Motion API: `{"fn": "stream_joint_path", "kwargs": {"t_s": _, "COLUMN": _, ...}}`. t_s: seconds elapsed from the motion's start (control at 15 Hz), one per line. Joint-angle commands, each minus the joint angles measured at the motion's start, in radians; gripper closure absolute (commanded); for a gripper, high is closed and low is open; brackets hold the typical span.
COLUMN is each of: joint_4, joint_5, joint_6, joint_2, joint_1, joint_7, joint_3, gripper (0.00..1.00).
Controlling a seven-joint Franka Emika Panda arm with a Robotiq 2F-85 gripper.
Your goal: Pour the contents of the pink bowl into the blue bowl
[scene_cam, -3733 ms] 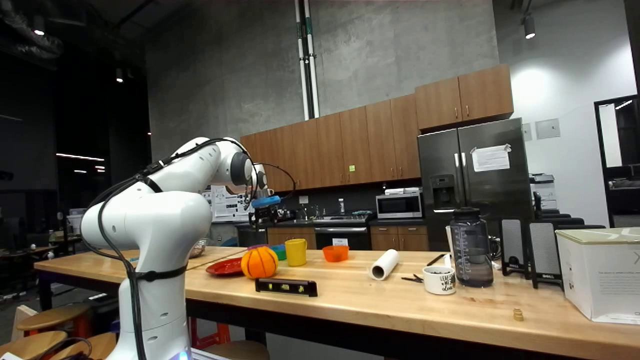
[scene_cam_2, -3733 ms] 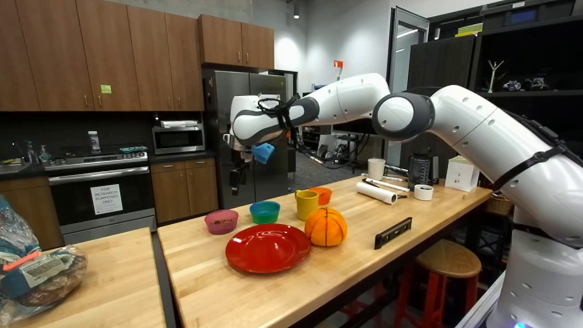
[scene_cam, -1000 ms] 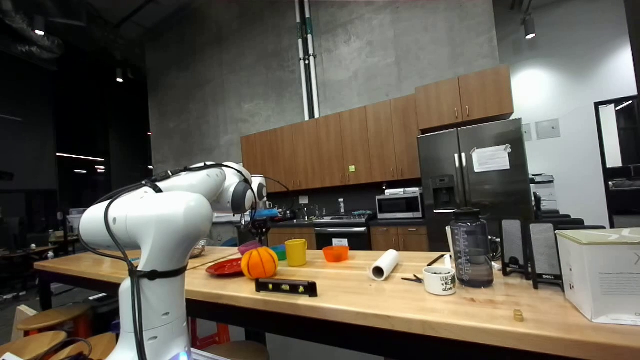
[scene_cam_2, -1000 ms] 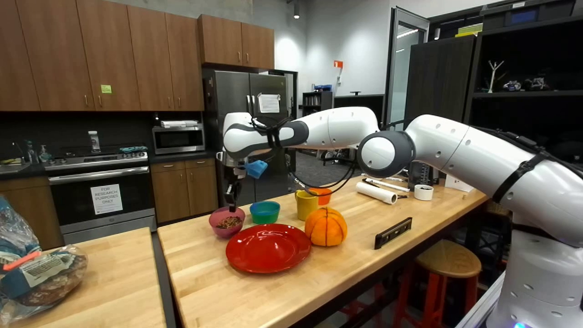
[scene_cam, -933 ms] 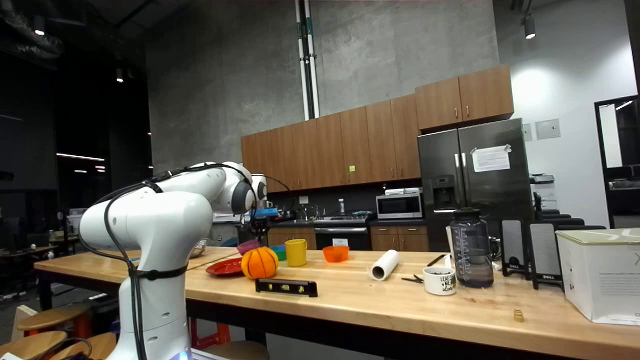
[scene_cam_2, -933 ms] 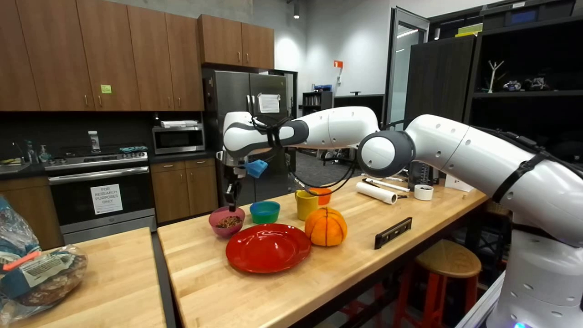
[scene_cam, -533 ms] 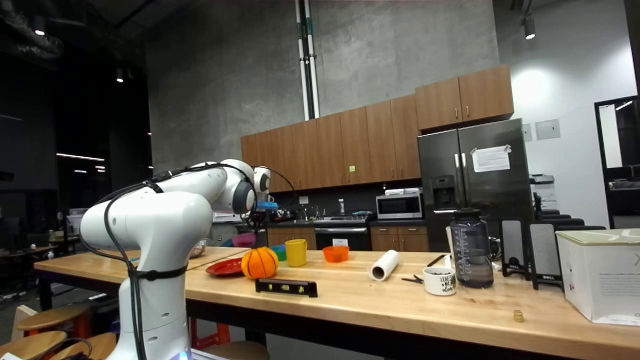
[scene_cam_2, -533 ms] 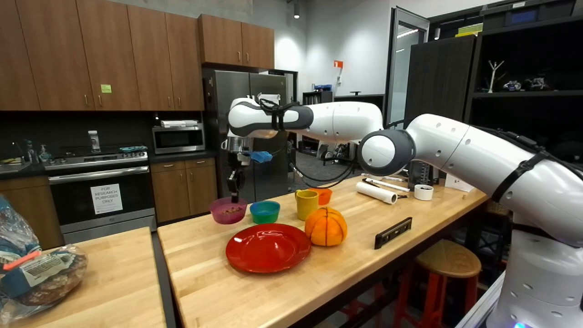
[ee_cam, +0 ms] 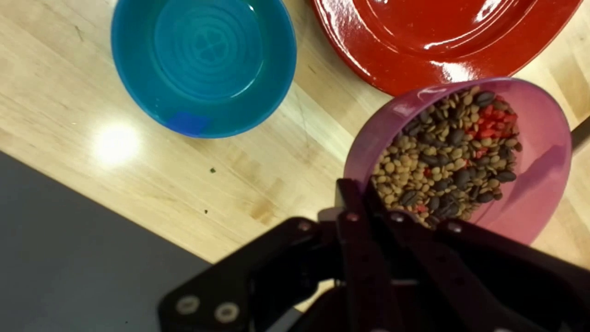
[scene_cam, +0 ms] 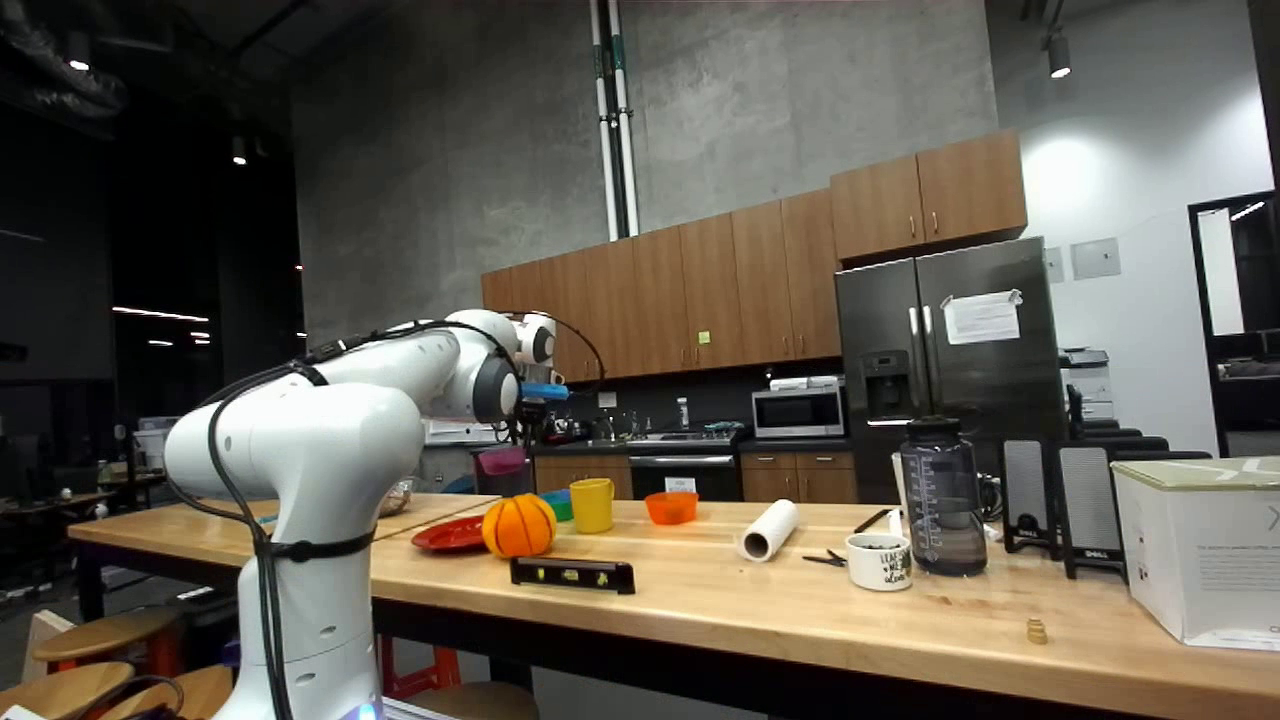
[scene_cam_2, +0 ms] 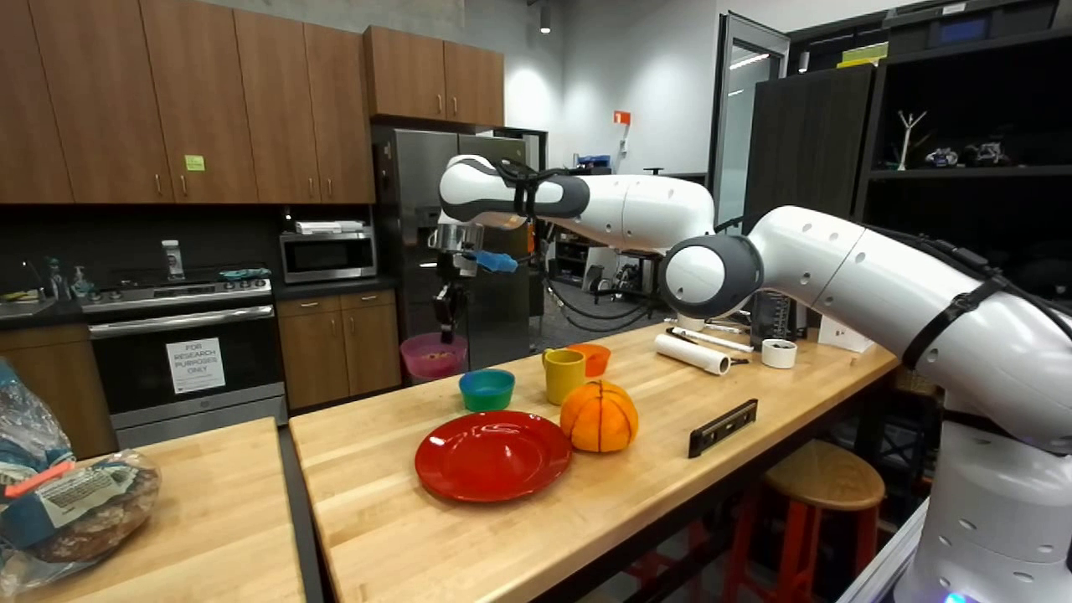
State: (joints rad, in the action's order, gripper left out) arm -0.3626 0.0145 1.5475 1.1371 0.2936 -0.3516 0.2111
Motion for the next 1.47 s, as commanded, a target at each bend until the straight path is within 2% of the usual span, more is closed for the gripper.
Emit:
{"fn": "stream_joint_path", "kwargs": {"t_s": 0.0, "joint_4": -0.016, "joint_5": 0.017, "joint_6": -0.015, "joint_2": -0.047, "joint_1": -0.020, "joint_7": 0.035, "joint_3": -0.036, "gripper": 0.99}}
{"fn": "stream_joint_path", "kwargs": {"t_s": 0.47, "joint_4": -0.024, "joint_5": 0.005, "joint_6": -0.058, "joint_2": -0.102, "joint_1": -0.063, "joint_7": 0.071, "joint_3": -0.080, "gripper": 0.99}}
{"fn": "stream_joint_path", "kwargs": {"t_s": 0.8, "joint_4": -0.032, "joint_5": -0.023, "joint_6": -0.077, "joint_2": -0.110, "joint_1": -0.068, "joint_7": 0.108, "joint_3": -0.128, "gripper": 0.99}}
{"fn": "stream_joint_path", "kwargs": {"t_s": 1.0, "joint_4": -0.037, "joint_5": -0.052, "joint_6": -0.089, "joint_2": -0.106, "joint_1": -0.055, "joint_7": 0.132, "joint_3": -0.160, "gripper": 0.99}}
{"fn": "stream_joint_path", "kwargs": {"t_s": 1.13, "joint_4": 0.001, "joint_5": -0.082, "joint_6": -0.113, "joint_2": -0.081, "joint_1": -0.041, "joint_7": 0.147, "joint_3": -0.184, "gripper": 0.99}}
{"fn": "stream_joint_path", "kwargs": {"t_s": 1.4, "joint_4": 0.003, "joint_5": -0.166, "joint_6": -0.148, "joint_2": -0.078, "joint_1": 0.008, "joint_7": 0.171, "joint_3": -0.237, "gripper": 0.99}}
